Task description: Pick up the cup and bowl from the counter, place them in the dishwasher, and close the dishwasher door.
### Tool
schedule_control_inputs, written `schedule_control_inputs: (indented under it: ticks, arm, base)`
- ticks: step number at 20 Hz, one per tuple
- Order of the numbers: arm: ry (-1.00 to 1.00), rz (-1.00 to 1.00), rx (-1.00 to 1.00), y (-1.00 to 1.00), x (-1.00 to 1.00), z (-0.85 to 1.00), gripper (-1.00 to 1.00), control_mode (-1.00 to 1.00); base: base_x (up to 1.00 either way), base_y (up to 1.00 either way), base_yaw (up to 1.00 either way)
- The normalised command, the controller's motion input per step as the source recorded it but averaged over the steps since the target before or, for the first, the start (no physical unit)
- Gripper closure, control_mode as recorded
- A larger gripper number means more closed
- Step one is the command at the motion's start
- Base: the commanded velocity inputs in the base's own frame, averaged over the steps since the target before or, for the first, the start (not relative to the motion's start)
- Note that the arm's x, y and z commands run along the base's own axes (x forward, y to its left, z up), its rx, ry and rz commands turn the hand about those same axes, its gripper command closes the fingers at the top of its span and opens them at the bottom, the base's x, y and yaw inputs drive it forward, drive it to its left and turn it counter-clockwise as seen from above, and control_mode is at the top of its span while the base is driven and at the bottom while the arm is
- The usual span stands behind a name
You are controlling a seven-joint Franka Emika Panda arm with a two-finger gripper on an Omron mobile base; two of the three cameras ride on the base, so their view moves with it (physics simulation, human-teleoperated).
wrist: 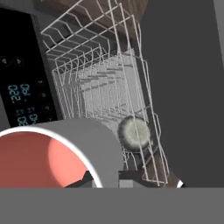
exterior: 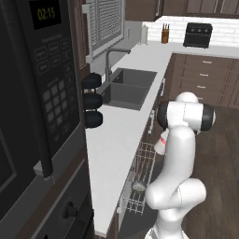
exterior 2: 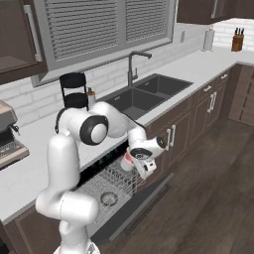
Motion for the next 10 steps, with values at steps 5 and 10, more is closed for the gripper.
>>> schedule_control_inputs:
  ticks: [5, 10]
  arm:
    - [0.03, -0.21, 0.1, -0.02, 0.06, -0.36, 1.0, -1.0]
    - [-0.01, -0.45, 0.15, 0.16, 0.0, -0.02, 1.0, -1.0]
  base:
    - [0.0, 0.0, 0.0]
    - [0.0, 0.0, 0.0]
